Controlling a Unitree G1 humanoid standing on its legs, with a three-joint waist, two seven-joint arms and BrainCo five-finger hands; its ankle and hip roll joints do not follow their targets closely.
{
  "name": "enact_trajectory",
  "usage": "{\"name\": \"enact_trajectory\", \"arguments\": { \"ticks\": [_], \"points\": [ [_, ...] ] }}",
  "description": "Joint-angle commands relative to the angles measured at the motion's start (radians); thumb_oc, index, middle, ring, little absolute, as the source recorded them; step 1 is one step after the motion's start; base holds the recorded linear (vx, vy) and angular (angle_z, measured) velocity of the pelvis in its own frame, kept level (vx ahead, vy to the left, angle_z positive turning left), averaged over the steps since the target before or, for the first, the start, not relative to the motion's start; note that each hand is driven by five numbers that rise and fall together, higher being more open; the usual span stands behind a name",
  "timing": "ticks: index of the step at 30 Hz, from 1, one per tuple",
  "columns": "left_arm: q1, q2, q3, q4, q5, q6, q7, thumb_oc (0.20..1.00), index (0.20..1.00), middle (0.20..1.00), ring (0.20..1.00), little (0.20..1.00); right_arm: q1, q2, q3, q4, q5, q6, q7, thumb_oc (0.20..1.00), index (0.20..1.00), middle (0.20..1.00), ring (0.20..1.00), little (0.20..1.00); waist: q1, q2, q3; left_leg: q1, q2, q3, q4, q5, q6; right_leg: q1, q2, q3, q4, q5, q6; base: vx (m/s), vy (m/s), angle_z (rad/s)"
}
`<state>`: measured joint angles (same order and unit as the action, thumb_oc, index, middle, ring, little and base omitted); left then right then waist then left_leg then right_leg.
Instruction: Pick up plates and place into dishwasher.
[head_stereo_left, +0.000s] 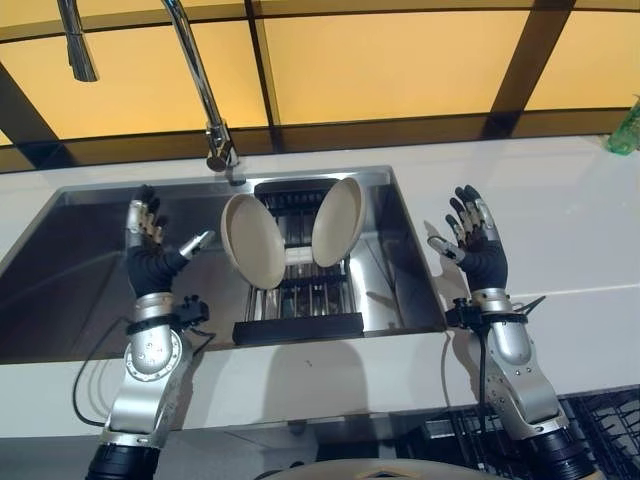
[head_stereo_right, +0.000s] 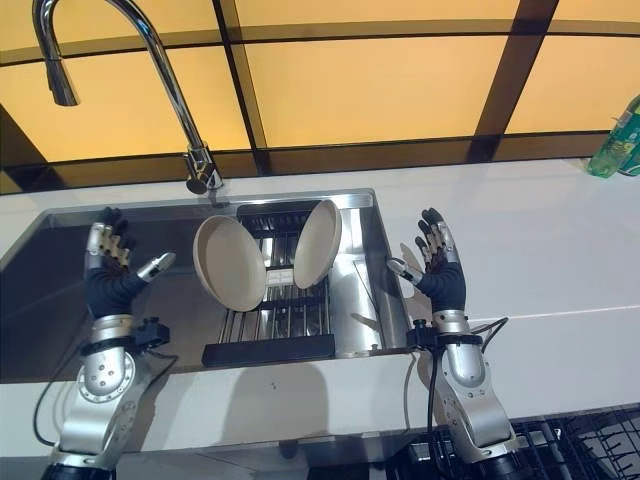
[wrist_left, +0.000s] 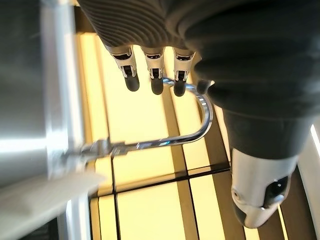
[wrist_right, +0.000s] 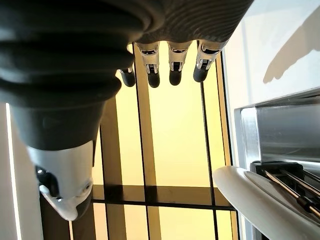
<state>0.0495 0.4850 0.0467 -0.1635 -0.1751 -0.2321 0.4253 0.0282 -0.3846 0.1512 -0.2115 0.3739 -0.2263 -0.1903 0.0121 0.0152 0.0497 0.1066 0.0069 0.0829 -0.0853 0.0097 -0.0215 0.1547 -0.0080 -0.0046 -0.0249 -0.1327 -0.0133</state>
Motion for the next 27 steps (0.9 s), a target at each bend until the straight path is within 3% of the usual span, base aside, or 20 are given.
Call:
{"name": "enact_trajectory", "arguments": {
  "ticks": [1, 3, 6, 13, 27],
  "points": [
    [-0.069, 0.114, 0.103, 0.110, 0.186, -0.051, 0.052, 1.000, 1.000, 1.000, 1.000, 1.000, -0.008, -0.043, -0.039, -0.048, 0.014, -0.006, 0.036, 1.000, 1.000, 1.000, 1.000, 1.000, -0.011, -0.032, -0.062, -0.102, 0.018, -0.027, 0.234, -0.106, -0.040, -0.072, -0.027, -0.017, -0.035, 0.096, 0.051, -0.01, -0.035, -0.12],
    [-0.057, 0.173, 0.133, 0.153, 0.239, -0.045, 0.067, 1.000, 1.000, 1.000, 1.000, 1.000, -0.002, -0.052, -0.037, -0.049, 0.018, -0.005, 0.043, 1.000, 1.000, 1.000, 1.000, 1.000, -0.006, -0.030, -0.050, -0.142, 0.007, -0.057, 0.295, -0.090, -0.041, -0.073, -0.023, -0.007, -0.029, 0.101, 0.046, 0.00, -0.008, -0.32],
    [-0.058, 0.260, 0.155, 0.231, 0.387, -0.037, 0.121, 1.000, 1.000, 1.000, 1.000, 1.000, -0.025, -0.069, -0.017, -0.040, 0.011, -0.003, 0.033, 1.000, 1.000, 1.000, 1.000, 1.000, 0.005, -0.014, -0.040, -0.134, 0.011, -0.094, 0.208, -0.072, -0.033, -0.079, -0.021, 0.012, -0.020, 0.099, 0.049, 0.01, 0.091, -0.34],
    [-0.056, 0.462, 0.133, 0.405, 0.707, 0.019, 0.260, 1.000, 1.000, 1.000, 1.000, 1.000, -0.010, -0.141, -0.056, -0.048, 0.061, 0.000, 0.072, 1.000, 1.000, 1.000, 1.000, 1.000, -0.036, 0.025, -0.055, -0.090, 0.025, -0.077, 0.108, -0.051, -0.052, -0.102, -0.046, 0.013, -0.009, 0.086, 0.069, 0.03, 0.173, -0.08],
    [-0.019, 0.583, -0.046, 0.519, 1.044, 0.095, 0.419, 1.000, 1.000, 1.000, 1.000, 1.000, -0.008, -0.227, -0.047, -0.017, 0.115, 0.001, 0.096, 1.000, 1.000, 1.000, 1.000, 1.000, -0.061, 0.051, -0.050, -0.042, 0.003, -0.040, 0.066, -0.071, -0.031, -0.106, -0.072, 0.016, -0.010, 0.098, 0.102, 0.08, 0.120, 0.00]
  ]
}}
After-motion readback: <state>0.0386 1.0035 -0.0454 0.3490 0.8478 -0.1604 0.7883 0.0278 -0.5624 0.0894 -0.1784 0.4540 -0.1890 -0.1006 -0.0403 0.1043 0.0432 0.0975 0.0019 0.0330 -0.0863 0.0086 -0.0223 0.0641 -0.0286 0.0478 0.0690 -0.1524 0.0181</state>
